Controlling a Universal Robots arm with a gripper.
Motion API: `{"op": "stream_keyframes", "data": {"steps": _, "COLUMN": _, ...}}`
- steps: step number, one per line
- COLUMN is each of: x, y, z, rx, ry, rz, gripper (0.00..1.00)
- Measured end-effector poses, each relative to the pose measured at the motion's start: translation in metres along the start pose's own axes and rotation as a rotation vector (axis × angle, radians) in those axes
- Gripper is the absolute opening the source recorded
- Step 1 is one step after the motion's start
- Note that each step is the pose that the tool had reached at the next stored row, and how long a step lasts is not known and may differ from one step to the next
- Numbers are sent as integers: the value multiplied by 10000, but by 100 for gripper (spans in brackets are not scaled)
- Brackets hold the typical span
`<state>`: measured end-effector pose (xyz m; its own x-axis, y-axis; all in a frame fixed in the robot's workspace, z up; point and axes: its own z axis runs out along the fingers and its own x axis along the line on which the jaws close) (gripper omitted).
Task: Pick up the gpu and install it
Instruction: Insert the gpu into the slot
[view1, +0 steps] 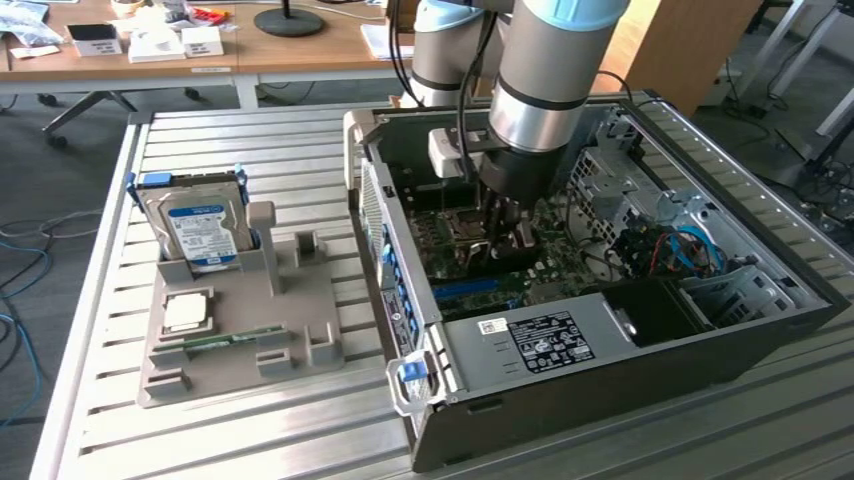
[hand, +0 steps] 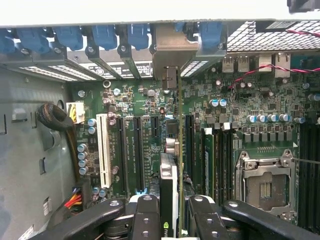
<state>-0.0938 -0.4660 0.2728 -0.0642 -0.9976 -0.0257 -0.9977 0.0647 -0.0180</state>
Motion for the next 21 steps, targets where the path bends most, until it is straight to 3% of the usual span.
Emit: {"op": "stream_keyframes", "data": {"steps": 21, "x": 3, "y": 2, "z": 91, "rx": -26, "ry": 3, "rz": -1, "gripper": 27}}
